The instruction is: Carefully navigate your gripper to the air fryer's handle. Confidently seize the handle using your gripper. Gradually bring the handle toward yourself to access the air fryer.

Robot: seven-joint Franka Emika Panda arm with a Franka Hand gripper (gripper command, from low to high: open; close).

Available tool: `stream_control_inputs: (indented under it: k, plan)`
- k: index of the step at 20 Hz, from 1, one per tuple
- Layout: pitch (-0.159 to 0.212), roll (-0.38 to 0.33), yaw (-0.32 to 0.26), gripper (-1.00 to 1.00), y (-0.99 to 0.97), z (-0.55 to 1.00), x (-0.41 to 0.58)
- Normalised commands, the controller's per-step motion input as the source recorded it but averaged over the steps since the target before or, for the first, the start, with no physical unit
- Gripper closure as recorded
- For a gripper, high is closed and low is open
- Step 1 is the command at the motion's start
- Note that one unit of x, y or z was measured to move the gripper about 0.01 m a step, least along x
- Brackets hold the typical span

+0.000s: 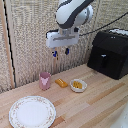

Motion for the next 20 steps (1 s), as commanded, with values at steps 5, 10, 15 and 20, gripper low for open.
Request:
stream_control_inputs:
  k: [5,10,15,20]
  plan:
    - [-0.001,-0.049,-0.331,-1.0,0.11,0.0,0.059]
    - [-0.024,-0.014,-0.375,-1.0,-0.03,0.0,0.08]
    - [-0.049,-0.121,-0.35,-1.0,-0.04,0.0,0.146]
    - [-0.032,-0.223,-0.304,-1.0,-0.04,-0.01,0.127]
